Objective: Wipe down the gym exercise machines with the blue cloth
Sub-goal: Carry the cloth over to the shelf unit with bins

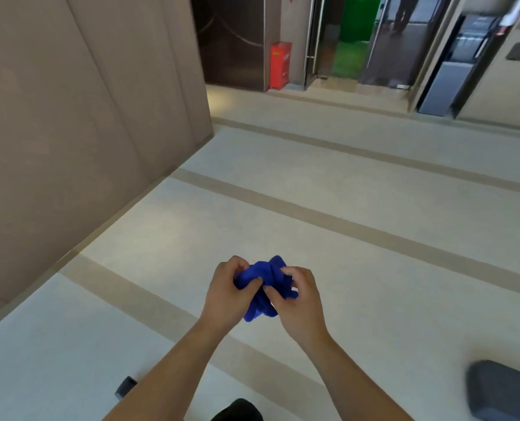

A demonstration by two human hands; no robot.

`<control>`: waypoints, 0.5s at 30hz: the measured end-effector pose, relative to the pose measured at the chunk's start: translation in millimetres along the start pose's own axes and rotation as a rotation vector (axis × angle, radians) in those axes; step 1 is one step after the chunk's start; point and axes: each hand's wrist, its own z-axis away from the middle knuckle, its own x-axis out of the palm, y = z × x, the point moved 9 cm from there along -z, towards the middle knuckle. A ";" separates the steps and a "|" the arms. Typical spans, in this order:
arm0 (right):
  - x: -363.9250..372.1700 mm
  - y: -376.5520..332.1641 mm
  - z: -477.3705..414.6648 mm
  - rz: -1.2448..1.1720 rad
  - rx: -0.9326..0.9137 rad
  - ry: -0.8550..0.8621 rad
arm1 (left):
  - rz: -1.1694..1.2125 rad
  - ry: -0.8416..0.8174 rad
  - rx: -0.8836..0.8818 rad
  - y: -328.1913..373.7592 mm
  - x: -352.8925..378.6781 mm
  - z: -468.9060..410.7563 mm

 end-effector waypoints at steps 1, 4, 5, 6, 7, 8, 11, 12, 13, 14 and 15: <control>-9.9 1.1 -9.6 -0.005 0.010 0.031 | 0.008 -0.045 0.001 6.3 10.6 -10.1; -37.5 5.6 -43.6 0.013 0.028 0.105 | 0.041 -0.188 0.016 23.7 42.5 -43.4; -46.2 7.6 -56.7 0.009 0.034 0.128 | 0.053 -0.218 0.036 30.3 51.6 -56.0; -55.1 10.2 -71.2 -0.002 0.039 0.150 | 0.061 -0.238 0.054 36.6 60.1 -70.0; -63.1 12.7 -87.0 -0.018 0.044 0.170 | 0.068 -0.254 0.068 41.9 68.0 -85.1; -69.7 15.0 -104.2 -0.037 0.052 0.184 | 0.077 -0.268 0.079 46.0 75.3 -101.0; -80.8 19.2 -163.0 -0.081 0.078 0.183 | 0.119 -0.282 0.096 56.3 93.7 -156.3; -84.0 18.7 -183.9 -0.086 0.082 0.182 | 0.133 -0.277 0.092 60.4 98.7 -177.6; -87.7 17.2 -204.2 -0.086 0.085 0.184 | 0.135 -0.276 0.088 65.3 103.5 -199.2; -91.7 15.9 -224.1 -0.082 0.091 0.186 | 0.125 -0.283 0.087 71.3 108.2 -220.4; -96.1 15.4 -243.0 -0.073 0.100 0.188 | 0.111 -0.296 0.097 77.4 113.0 -240.6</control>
